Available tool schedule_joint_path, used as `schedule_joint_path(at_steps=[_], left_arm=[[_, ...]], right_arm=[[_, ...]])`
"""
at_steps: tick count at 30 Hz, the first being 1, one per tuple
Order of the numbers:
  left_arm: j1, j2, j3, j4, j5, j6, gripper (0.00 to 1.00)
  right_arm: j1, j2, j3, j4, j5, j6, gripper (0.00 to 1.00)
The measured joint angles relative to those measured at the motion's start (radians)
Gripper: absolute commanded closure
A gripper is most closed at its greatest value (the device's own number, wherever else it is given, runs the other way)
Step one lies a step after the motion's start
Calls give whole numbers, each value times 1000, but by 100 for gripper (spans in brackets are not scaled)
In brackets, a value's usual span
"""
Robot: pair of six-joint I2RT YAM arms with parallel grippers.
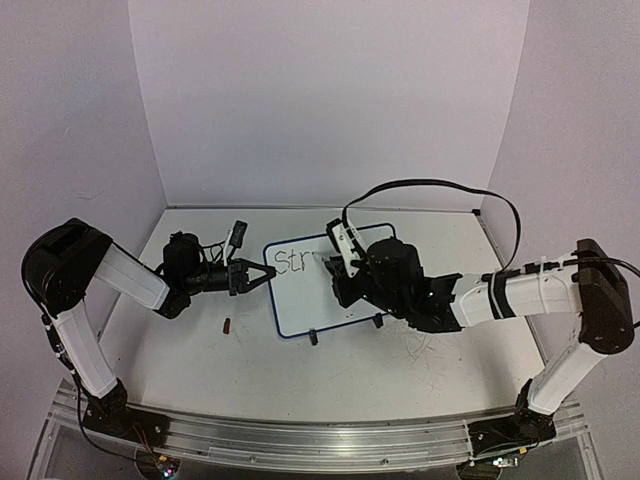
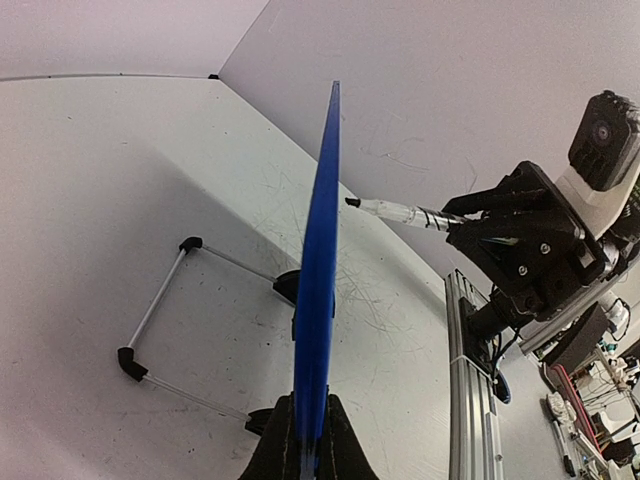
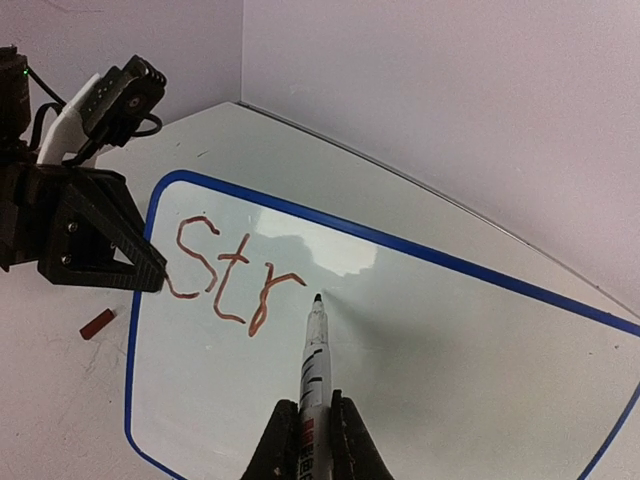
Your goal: Write a sentence on the whiteboard
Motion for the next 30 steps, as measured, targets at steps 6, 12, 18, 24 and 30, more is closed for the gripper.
schedule_joint_path(at_steps=[6, 12, 18, 24, 30], left_arm=[[-1, 0, 0, 0, 0, 0, 100], [-1, 0, 0, 0, 0, 0, 100], [-1, 0, 0, 0, 0, 0, 100], [-1, 0, 0, -1, 0, 0, 100], [-1, 0, 0, -1, 0, 0, 100]], right_arm=[[0, 14, 10, 5, -16, -10, 100], [0, 18, 16, 8, 3, -10, 100], [0, 30, 32, 7, 18, -10, 100], [0, 37, 38, 7, 25, -9, 100], [1, 37, 38, 4, 24, -5, 100]])
